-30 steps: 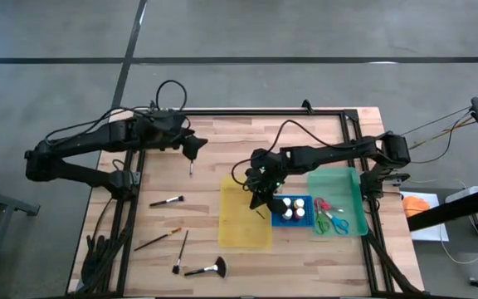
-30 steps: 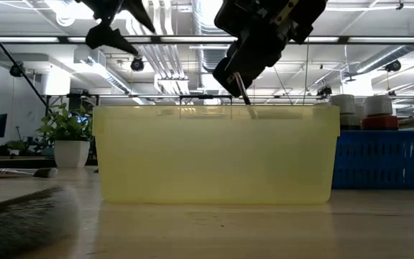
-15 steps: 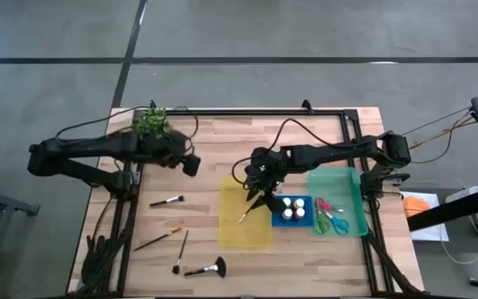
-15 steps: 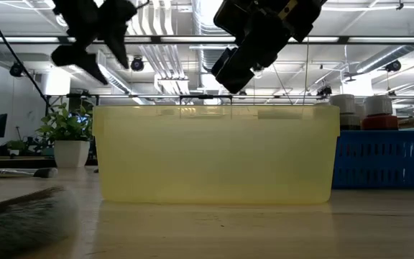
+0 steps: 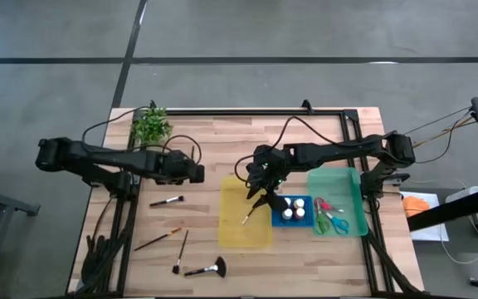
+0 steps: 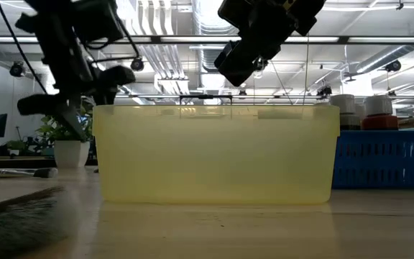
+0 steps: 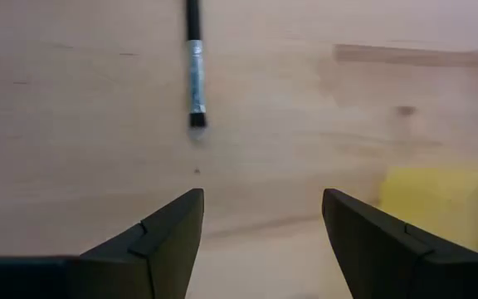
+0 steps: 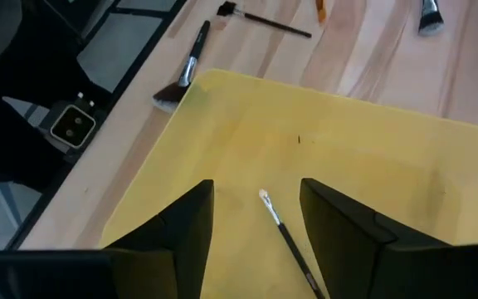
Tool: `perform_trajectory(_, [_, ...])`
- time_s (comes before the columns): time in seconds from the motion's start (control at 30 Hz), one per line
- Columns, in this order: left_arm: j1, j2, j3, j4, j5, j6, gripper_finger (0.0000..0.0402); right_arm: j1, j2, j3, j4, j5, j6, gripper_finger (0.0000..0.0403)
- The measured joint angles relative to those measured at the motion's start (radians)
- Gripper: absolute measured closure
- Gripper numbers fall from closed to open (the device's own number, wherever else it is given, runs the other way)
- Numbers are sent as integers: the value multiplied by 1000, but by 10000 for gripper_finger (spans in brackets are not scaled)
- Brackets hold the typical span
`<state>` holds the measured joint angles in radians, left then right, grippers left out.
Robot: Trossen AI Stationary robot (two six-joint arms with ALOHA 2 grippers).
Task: Pick & Place Paint Supplies
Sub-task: Put the silver and black eyeshadow brush into the yellow bin
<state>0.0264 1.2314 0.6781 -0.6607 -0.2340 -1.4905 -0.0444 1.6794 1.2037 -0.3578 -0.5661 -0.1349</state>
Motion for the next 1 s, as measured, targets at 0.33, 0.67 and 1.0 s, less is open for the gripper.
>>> perform_trajectory(0.33, [52, 56, -123, 190, -17, 16, 146, -4, -11, -3, -12, 20, -3, 222])
perform_trajectory(0.67, [131, 84, -127, 216, 27, 140, 146, -4, -12, -3, -12, 20, 2, 222])
perform_trajectory(1.0, [181, 164, -123, 258, 102, 186, 152, -5, -12, -3, -36, 20, 12, 222])
